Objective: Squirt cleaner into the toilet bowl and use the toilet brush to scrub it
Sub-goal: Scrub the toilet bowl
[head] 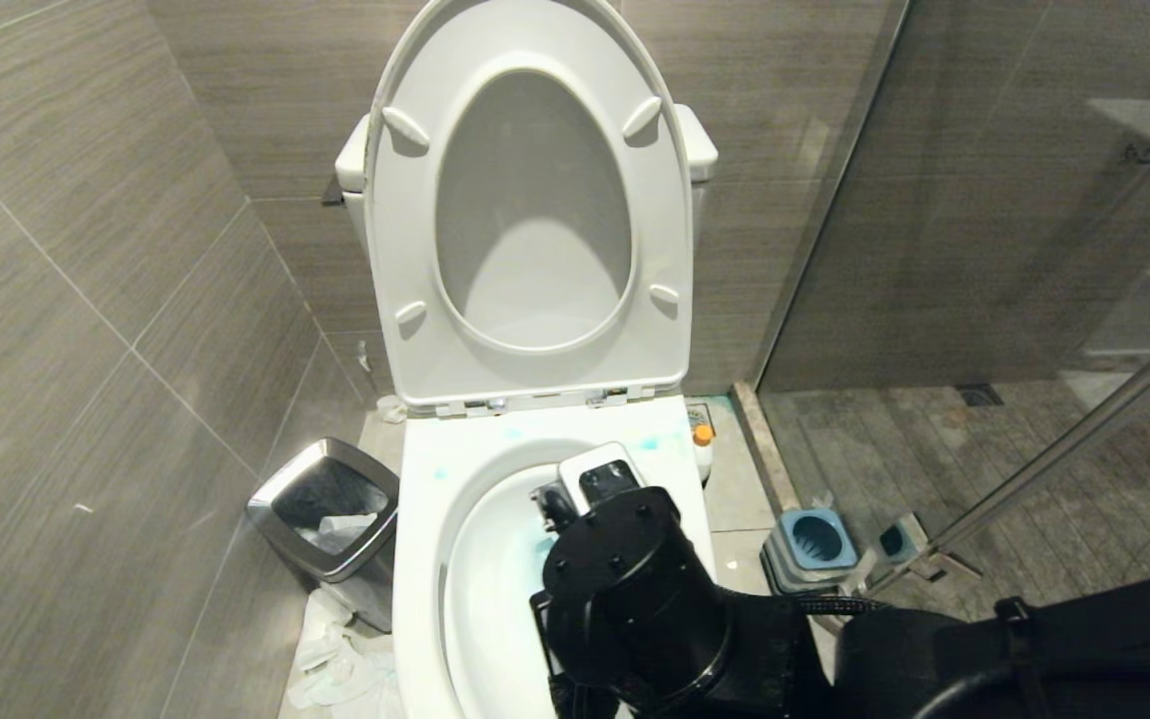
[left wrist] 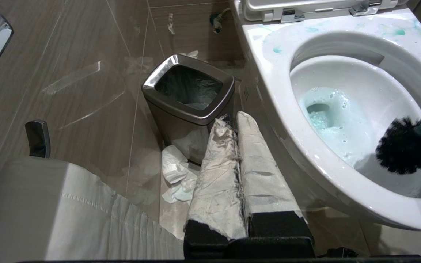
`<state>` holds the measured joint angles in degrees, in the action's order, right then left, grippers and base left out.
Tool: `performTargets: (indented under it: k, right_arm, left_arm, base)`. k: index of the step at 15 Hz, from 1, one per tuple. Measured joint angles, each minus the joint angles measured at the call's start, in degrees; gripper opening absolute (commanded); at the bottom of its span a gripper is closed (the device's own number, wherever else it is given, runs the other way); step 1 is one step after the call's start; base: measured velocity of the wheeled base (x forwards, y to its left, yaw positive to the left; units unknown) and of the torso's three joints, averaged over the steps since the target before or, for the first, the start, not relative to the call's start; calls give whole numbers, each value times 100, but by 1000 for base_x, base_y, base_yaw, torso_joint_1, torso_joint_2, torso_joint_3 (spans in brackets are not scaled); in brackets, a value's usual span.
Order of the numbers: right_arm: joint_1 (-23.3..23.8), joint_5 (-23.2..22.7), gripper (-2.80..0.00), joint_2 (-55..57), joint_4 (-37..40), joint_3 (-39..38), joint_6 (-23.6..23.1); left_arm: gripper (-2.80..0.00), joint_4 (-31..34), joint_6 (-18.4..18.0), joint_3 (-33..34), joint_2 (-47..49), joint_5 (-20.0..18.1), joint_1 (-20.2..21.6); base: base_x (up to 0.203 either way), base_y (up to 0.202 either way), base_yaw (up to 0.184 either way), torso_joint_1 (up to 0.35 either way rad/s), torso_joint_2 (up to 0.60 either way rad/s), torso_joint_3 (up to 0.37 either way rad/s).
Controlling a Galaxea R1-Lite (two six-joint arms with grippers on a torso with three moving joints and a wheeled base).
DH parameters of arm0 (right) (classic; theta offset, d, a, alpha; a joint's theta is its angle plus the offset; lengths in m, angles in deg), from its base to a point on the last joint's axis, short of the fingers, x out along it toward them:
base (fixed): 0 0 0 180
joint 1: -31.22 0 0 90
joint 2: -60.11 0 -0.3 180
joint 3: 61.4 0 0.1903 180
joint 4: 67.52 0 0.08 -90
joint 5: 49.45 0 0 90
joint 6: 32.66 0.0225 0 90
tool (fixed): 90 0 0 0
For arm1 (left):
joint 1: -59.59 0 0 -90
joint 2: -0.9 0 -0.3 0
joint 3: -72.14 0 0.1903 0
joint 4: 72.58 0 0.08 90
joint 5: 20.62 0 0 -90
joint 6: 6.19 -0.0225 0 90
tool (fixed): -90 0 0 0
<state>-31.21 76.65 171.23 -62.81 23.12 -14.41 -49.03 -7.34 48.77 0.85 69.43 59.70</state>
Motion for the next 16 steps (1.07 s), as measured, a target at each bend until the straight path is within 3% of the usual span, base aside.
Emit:
performTargets:
  k: [4,8,12,16]
  right_arm:
    - [582,73,-280,-404,-432,-595,-64]
    - [1230,23,-280,-427,-695,-542,-341]
    - [1599,-29,-280,165,-1609,-3,-1033]
    - [1663,-116,-280,1043,-1742,1239,-1407]
  left_arm:
    - [-280,0,-1,0,0,2,5]
    - [-280,3,10,0,0,1,2]
    - [-280,9,11,0,0,3,2]
    - [-280,11,23,0,0,12,2]
  base:
    - [0,0,0,0,0,0]
    - [0,0,0,0,0,0]
    - [0,0,0,0,0,0]
    - [0,0,0,0,0,0]
